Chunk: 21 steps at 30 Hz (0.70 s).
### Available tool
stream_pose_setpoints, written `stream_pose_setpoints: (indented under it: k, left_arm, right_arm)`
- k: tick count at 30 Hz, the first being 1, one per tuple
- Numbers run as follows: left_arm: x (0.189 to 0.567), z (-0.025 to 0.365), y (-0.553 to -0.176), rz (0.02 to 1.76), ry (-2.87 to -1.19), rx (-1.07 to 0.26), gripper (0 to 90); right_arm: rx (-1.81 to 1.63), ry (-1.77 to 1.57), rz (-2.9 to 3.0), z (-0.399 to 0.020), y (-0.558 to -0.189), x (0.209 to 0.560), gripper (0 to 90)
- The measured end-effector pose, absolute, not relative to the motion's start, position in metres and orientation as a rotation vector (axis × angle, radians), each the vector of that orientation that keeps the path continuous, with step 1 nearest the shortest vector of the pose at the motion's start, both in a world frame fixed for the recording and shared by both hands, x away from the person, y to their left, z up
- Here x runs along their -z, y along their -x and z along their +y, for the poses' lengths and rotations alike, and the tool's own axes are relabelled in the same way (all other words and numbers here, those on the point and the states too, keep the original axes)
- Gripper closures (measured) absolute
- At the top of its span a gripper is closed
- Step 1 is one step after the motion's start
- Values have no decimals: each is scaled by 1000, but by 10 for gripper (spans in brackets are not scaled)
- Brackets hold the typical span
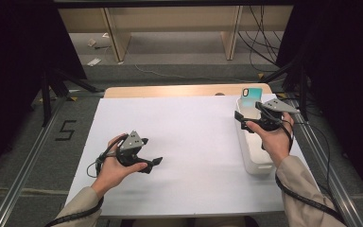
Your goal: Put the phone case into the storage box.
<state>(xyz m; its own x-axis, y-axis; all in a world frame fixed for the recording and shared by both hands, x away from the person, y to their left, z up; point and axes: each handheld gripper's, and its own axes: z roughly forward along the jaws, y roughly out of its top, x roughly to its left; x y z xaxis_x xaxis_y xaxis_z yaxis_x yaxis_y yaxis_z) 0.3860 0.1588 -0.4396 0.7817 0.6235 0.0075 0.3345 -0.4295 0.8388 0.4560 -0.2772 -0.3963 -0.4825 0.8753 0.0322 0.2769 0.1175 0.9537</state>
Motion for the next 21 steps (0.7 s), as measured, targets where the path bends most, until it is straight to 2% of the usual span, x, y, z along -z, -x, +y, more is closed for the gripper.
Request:
stream_pose_setpoints:
  k: [21]
  left_arm:
    - [439,160,-386,721,-2044,-396,110]
  right_arm:
    - [-1420,-1052,1898,-275,-429,395,120]
